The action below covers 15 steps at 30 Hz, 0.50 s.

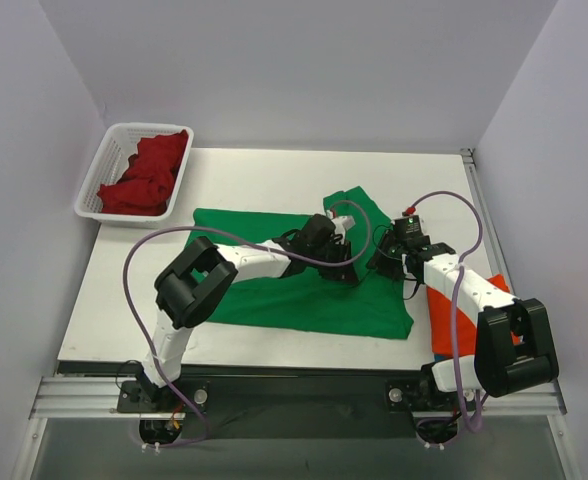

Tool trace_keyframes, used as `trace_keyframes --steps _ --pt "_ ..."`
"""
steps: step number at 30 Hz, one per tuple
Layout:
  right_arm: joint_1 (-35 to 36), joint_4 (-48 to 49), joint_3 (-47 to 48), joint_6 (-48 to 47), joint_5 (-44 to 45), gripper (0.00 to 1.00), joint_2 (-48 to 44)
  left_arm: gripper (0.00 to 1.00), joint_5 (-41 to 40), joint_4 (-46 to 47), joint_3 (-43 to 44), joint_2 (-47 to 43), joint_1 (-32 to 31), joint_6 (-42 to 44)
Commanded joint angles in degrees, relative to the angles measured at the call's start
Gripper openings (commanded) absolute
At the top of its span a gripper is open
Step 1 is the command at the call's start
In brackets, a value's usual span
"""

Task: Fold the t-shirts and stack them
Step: Fold the flattened tshirt in 1/3 of the way

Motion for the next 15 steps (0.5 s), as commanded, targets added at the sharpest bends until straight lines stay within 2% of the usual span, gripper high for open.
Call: trace_keyframes --steps 1,15 --pt "0.33 -1.95 1.59 0.37 0.9 0.34 -1.22 0.28 -0.88 0.47 -0.48 -0.04 -1.92 1.56" --pt "1.21 -2.39 0.89 1.07 1.16 0.34 -1.23 0.27 -2.64 0.65 -1.53 0.67 -4.47 1.03"
